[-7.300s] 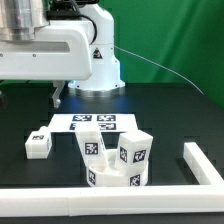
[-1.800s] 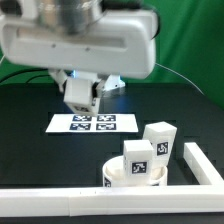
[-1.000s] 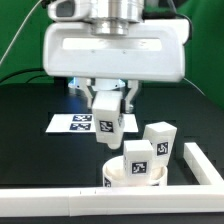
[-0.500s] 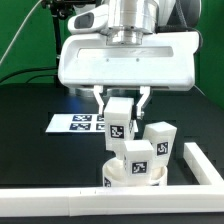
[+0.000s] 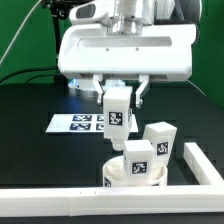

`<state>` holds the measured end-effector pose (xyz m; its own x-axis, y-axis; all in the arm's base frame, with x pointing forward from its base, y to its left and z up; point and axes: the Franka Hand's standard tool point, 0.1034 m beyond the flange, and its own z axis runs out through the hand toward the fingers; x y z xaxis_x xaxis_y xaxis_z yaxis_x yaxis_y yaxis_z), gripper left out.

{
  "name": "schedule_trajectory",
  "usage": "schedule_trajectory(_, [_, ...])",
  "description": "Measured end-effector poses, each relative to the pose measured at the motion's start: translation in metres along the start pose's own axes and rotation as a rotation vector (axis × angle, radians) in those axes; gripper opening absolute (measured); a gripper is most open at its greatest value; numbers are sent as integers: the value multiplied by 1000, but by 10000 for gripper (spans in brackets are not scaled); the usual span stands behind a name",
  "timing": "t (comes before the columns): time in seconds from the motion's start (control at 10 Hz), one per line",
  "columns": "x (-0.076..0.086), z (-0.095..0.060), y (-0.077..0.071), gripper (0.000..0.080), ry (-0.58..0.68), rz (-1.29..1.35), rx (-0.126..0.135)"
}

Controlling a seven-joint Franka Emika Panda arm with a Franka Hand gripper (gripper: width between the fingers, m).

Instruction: Assemble stool

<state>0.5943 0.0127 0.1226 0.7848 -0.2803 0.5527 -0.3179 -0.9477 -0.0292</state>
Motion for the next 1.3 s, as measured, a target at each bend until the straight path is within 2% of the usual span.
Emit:
schedule_trajectory(0.2, [-1,1,0,337,-1,-4,-2])
schedule_trajectory(0.3, [-9,7,-5,337,31,4,-10])
schedule_trajectory(0.4, [-18,15,-4,337,47,-55,-37])
schedule_trajectory(0.5, [-15,14,5,337,53,-72,-47])
schedule_trajectory(0.6, [-13,9,9,337,53,-56,-44])
schedule_trajectory(0.9, [-17,10,10,337,46,-58,-44])
schedule_trajectory(1.3, [-23,16,0,337,39,-73,-40])
